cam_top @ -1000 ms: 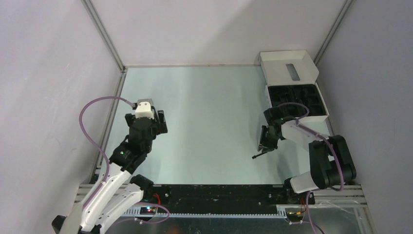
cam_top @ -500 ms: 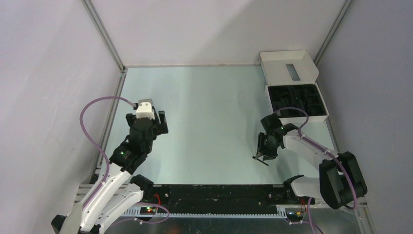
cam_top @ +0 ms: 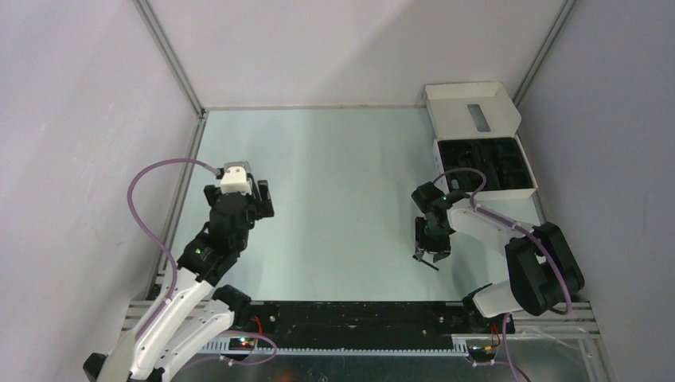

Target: Sort the hair-cutting tools

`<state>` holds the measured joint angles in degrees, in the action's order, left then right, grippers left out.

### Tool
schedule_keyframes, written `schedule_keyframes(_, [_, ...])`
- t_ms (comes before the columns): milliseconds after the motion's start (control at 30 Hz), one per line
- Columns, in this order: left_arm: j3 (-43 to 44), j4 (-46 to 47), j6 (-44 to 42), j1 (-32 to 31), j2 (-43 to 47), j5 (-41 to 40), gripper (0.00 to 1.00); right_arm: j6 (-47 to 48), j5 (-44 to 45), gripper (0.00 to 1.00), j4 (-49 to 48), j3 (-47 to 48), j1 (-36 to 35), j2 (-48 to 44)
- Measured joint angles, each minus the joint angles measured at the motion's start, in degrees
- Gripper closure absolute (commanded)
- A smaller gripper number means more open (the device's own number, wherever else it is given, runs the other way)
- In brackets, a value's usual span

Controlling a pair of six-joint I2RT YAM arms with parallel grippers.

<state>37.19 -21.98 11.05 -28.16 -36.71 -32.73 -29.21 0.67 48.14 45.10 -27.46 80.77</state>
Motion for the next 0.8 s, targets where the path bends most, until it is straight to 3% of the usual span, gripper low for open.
schedule_keyframes(267, [0.0, 0.0, -0.7, 0.0, -0.1, -0.7, 0.02, 0.9, 0.4, 0.55, -0.7, 0.0, -1.0, 5.4])
schedule_keyframes(500, [0.0, 0.0, -1.1, 0.0, -1.5, -1.3, 0.02, 1.5, -0.8, 0.74, -0.5, 1.8, -2.3, 7.8])
schedule_keyframes(800, [0.0, 0.1, -1.3, 0.0, -1.6, -1.7, 0.02, -0.8, -3.1, 0.87, -0.5, 5.4, -5.2, 11.8])
